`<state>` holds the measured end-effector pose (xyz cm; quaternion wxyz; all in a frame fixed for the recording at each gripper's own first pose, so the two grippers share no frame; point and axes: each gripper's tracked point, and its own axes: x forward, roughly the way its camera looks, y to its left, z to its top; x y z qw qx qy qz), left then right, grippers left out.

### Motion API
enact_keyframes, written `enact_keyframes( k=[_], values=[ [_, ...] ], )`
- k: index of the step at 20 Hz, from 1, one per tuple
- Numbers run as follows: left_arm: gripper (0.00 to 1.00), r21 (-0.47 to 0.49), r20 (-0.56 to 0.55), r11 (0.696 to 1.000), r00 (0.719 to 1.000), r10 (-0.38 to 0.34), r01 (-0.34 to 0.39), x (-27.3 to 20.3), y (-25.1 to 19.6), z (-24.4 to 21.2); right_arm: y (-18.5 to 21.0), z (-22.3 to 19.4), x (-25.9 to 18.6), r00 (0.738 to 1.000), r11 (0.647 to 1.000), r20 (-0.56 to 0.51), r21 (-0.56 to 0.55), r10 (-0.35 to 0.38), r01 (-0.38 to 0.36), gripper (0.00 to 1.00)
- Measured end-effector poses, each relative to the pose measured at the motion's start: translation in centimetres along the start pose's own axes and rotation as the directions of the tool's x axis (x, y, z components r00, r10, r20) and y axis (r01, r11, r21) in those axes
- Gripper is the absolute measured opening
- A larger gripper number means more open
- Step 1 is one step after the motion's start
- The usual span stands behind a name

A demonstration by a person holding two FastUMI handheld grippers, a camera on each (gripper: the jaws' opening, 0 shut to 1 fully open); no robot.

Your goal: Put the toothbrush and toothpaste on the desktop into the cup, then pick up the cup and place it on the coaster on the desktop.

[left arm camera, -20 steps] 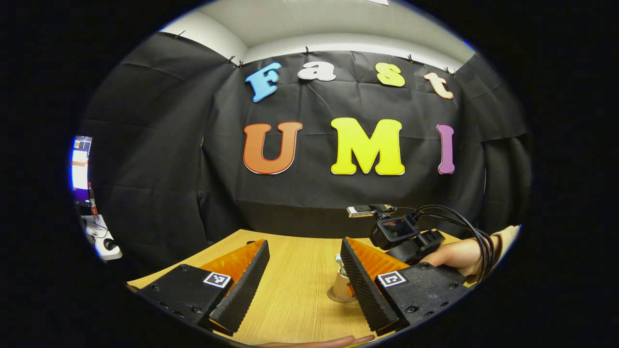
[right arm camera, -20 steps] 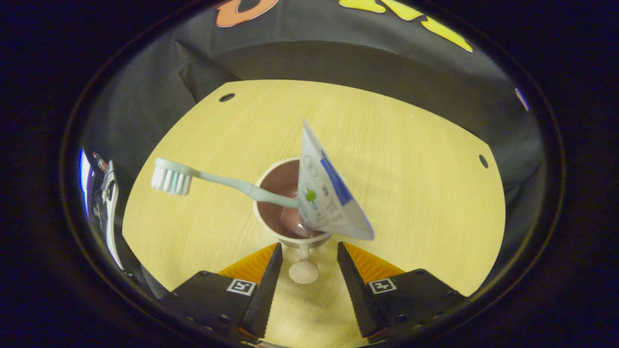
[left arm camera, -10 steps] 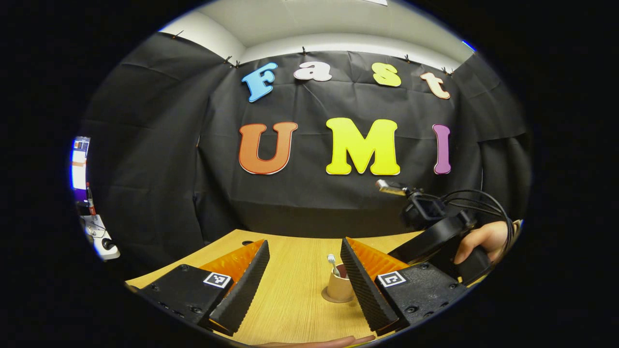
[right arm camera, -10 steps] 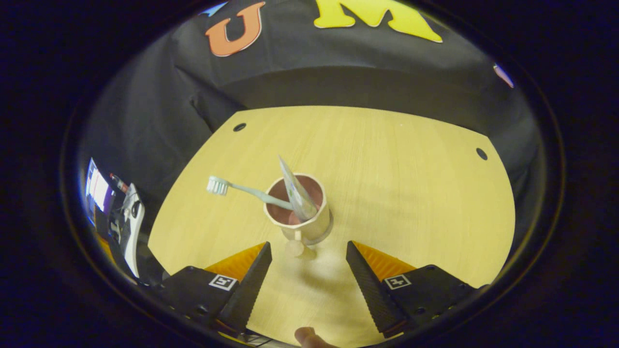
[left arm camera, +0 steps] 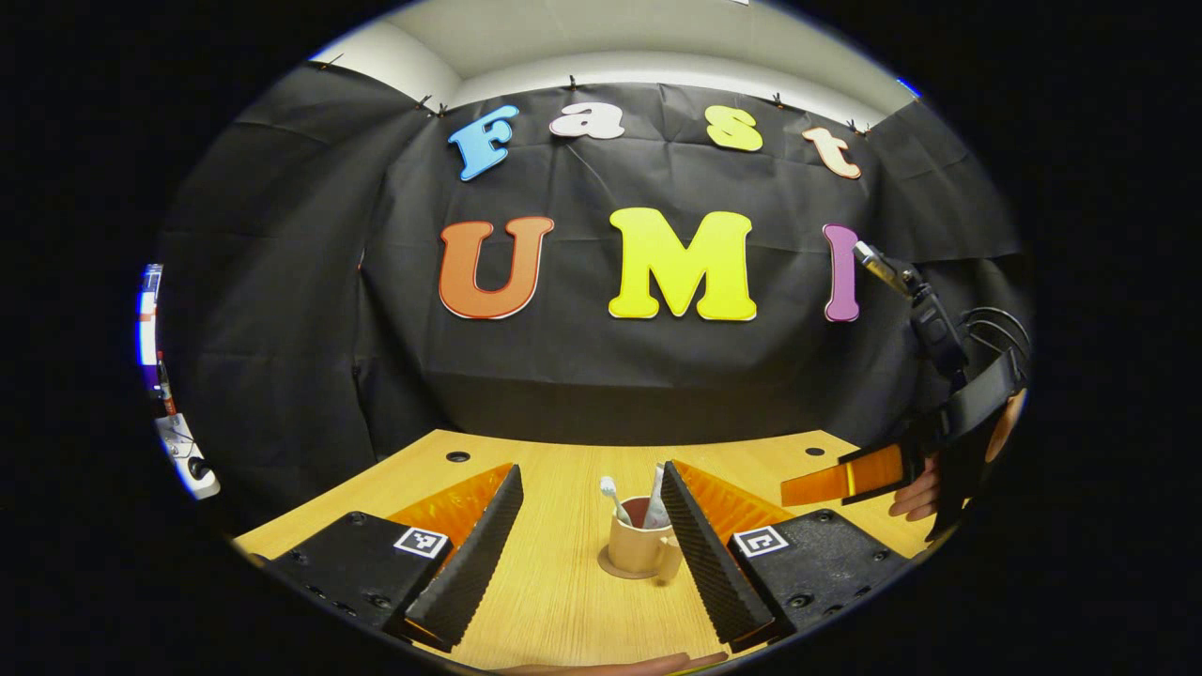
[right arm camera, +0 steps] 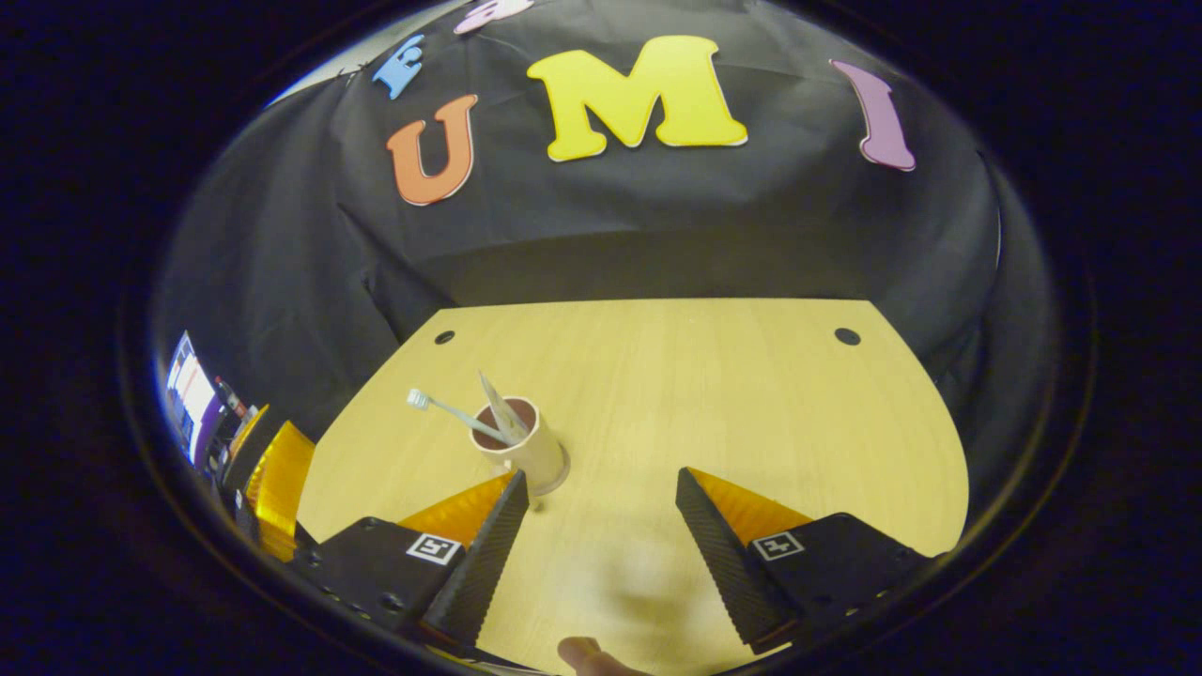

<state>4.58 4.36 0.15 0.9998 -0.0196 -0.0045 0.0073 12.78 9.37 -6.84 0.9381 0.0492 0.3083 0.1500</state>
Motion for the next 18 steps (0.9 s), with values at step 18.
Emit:
enact_keyframes(
  k=[18],
  values=[
    [0.93,0.152,-0.004,0.987,0.998,-0.056,0.056,-0.9,-6.3,-0.9,-6.6,1.1,-12.3,0.859,0.976,0.484,-0.042,-0.169,0.215,0.93]
  ],
)
